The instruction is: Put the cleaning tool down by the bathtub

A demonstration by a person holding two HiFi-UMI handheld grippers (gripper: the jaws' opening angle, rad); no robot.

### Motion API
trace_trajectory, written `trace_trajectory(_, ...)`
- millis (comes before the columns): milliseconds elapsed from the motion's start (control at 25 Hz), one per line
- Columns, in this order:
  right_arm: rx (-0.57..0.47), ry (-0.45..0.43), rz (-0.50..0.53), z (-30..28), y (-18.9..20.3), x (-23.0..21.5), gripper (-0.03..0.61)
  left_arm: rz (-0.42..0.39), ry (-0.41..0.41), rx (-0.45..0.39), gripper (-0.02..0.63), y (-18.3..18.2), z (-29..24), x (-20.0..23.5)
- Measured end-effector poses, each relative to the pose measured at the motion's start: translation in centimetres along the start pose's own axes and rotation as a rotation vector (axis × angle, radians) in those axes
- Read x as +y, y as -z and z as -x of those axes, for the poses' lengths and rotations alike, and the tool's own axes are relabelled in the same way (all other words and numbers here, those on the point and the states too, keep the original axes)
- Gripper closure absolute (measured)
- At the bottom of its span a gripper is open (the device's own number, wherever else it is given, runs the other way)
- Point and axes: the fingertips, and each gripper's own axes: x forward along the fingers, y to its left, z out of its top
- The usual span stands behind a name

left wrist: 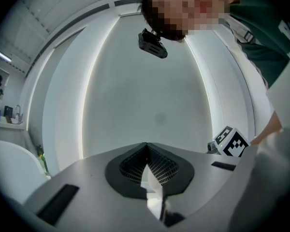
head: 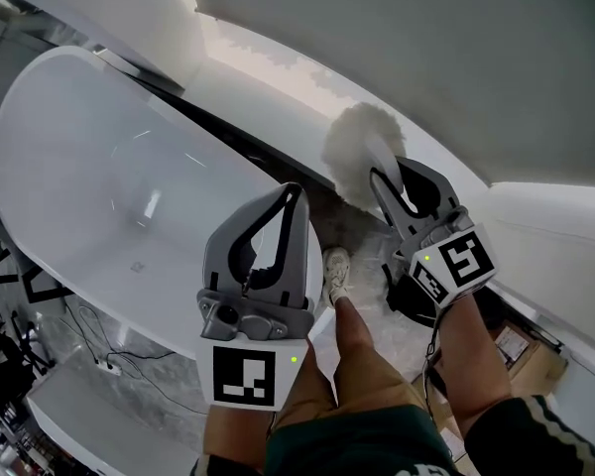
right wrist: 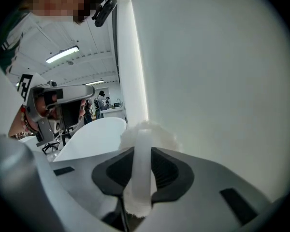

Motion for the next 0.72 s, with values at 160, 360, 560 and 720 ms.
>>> trace_trajectory(160,0.054,-0.004,0.007,-1.7,2.2,-1.0,0.479,-0.007,-0.011,0.003,0.604,1.1,-0.2,-0.1)
trace_trajectory(360,0.128,-0.016,0.025,-4.7,5.1,-1.9,0.479,0.049,-0.029,0.0,0.604,2.8,-0.6,0.8)
trace_trajectory(560,0.185,-0.053,0.065,-8.2,8.1,-2.5,0.479,0.046,-0.048,0.033,0.605,5.1,-1.5,1.3)
trace_trajectory(720,0.248,-0.086,0.098,-11.0,10.6,-2.7,0.479,0.066,-0.058,0.048,0.604,6.0,-2.0,2.1)
